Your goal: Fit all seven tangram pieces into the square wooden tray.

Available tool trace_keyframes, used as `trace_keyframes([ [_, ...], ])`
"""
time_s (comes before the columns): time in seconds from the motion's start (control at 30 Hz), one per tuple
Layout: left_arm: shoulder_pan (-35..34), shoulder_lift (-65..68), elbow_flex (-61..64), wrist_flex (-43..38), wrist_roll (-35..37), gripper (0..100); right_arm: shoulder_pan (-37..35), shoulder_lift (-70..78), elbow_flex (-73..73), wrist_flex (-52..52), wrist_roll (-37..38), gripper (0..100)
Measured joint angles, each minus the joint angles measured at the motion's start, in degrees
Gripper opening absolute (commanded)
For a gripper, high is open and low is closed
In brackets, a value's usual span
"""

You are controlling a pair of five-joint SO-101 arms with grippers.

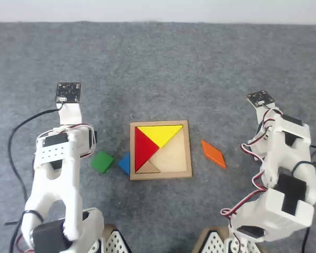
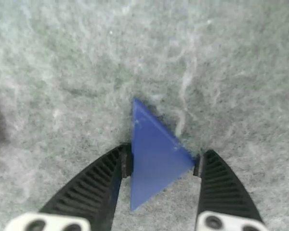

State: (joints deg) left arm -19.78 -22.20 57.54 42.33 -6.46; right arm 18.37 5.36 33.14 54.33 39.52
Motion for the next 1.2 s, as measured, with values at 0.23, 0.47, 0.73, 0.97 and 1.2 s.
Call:
trace_keyframes([
  [0.23,0.0,0.0,0.0,0.0,0.0,17,0.0,0.2,-2.8,6.2,-0.4,18.3],
  [0.47,0.0,0.0,0.0,0.0,0.0,17,-0.4,0.3,-7.3,13.1,-3.7,18.3],
  [0.73,0.0,0.0,0.0,0.0,0.0,17,-4.2,-0.9,-9.7,21.6,-7.1,18.3],
  [0.97,0.0,0.0,0.0,0.0,0.0,17,-13.0,-15.6,-9.5,29.5,-18.8,18.3],
  [1.2,0.0,0.0,0.0,0.0,0.0,17,-32.0,-21.1,-6.2,30.0,-40.7,18.3],
])
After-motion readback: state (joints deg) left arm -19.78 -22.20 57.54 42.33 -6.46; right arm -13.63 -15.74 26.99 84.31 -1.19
